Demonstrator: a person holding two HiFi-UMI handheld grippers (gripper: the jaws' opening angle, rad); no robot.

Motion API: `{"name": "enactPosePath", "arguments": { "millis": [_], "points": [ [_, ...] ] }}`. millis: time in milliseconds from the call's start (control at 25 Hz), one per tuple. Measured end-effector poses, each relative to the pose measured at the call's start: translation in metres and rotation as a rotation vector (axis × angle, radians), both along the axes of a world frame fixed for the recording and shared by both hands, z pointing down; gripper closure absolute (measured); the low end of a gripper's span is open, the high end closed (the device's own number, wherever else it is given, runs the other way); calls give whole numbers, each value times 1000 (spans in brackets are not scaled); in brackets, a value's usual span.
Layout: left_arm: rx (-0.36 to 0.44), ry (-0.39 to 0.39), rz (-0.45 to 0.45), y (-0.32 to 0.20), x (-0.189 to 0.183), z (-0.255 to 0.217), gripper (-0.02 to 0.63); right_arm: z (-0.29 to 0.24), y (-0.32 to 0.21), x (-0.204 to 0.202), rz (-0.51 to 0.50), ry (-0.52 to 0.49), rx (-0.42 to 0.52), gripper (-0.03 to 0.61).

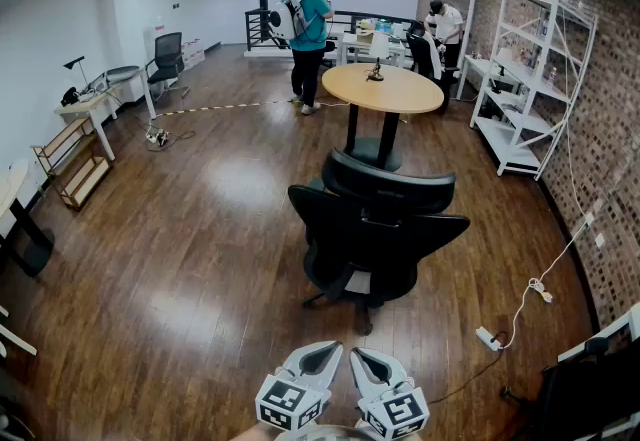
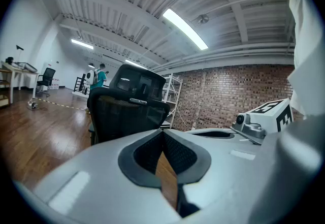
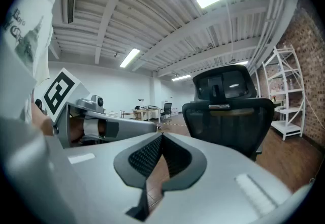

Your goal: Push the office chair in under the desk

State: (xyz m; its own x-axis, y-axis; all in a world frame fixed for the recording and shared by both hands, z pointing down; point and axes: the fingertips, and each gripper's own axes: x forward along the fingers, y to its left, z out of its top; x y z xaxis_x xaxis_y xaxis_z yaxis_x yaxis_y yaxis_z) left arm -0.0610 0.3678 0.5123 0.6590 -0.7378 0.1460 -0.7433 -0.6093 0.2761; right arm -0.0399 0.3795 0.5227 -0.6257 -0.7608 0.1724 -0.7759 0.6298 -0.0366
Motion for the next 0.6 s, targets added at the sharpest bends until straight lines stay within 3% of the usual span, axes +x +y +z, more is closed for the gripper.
{"name": "enactPosePath", "arguments": {
  "millis": [600],
  "points": [
    [13,15,67,-32,-10,-6,598,-12,-29,-5,95,33,25,578]
  ]
}}
